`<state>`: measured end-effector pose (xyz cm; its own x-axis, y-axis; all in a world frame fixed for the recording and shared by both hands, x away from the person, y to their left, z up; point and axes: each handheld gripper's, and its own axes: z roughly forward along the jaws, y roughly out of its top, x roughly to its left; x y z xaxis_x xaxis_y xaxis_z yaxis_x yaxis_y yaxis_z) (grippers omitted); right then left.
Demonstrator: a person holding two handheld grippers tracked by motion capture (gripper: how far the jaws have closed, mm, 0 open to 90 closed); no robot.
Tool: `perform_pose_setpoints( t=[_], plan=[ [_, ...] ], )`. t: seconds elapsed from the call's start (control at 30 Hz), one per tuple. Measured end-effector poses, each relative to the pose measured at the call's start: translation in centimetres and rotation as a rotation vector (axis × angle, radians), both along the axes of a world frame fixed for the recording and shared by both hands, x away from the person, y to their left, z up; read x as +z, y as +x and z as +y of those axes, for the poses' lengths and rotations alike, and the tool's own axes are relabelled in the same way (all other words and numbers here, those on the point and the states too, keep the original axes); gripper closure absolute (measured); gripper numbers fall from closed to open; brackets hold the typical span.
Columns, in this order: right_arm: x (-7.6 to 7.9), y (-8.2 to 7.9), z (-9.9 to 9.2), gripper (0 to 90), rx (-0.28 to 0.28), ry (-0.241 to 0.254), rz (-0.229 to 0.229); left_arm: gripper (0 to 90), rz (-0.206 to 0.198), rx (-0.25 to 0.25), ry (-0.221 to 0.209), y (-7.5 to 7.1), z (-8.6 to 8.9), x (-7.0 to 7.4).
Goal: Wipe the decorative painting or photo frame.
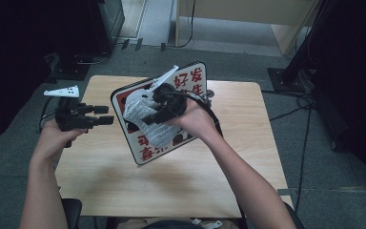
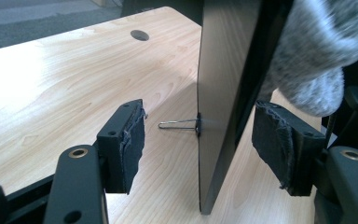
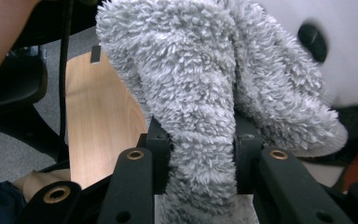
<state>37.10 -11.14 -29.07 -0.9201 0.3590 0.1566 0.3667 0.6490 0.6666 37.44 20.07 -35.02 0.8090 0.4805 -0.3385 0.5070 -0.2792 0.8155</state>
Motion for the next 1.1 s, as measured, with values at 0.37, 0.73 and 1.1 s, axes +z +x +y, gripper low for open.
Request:
perform_pose_setpoints(
  t=[0.37,0.73,1.1],
  plan=[
    [4.4,0.2,1.6,68.3,0.003,-0.007,-0.055,39.8,-0.006,0.04,-0.006,1.4,-0.2,-0.4],
    [6.8,0.6,3.6,68.0,0.001,-0.019,-0.089,42.4,-0.004,0.004,-0.019,1.8,-1.1,0.0],
    [5.6,1.1,4.7,67.9,0.001,-0.041,-0.067,41.9,0.001,0.004,-0.018,1.8,-1.1,0.0]
  ],
)
